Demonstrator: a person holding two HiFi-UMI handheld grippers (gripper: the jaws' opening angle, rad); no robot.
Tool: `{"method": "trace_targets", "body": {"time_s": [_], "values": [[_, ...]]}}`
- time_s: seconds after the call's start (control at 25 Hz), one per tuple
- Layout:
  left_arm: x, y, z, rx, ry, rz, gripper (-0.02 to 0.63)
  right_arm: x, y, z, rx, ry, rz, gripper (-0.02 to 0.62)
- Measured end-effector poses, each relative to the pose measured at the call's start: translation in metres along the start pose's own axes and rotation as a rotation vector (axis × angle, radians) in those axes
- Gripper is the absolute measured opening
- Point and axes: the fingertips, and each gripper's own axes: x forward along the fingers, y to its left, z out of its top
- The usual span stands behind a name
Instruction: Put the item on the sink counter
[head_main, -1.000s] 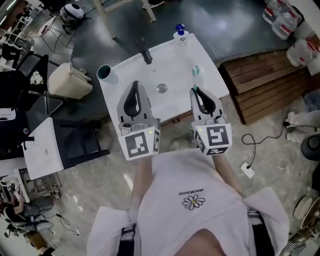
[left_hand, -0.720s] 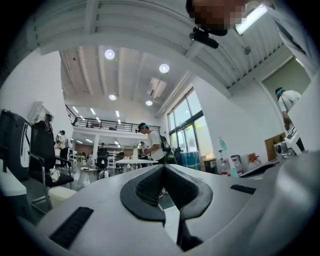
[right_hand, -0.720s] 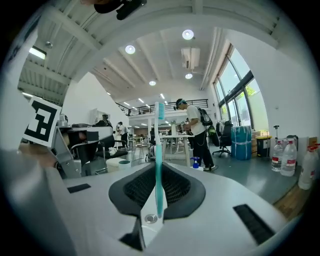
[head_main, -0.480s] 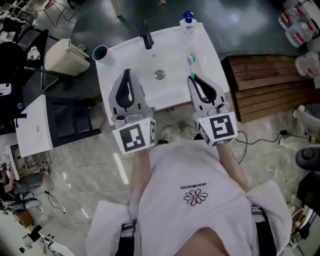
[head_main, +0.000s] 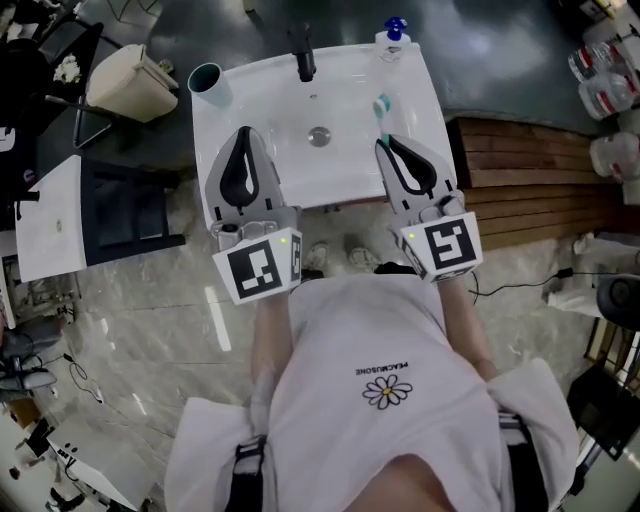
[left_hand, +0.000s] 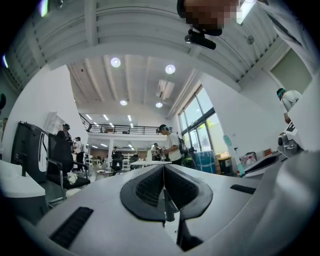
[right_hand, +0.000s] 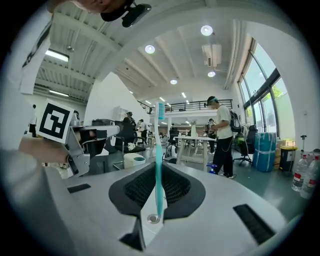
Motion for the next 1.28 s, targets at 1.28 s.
{"method": "trace_targets", "body": {"time_s": [1.28], "values": [[-0.044,0.055,-0.013,-0.025,0.065,0.163,0.017,0.036,0.097,-0.18,-0.496,0.634,0.828,0.037]]}}
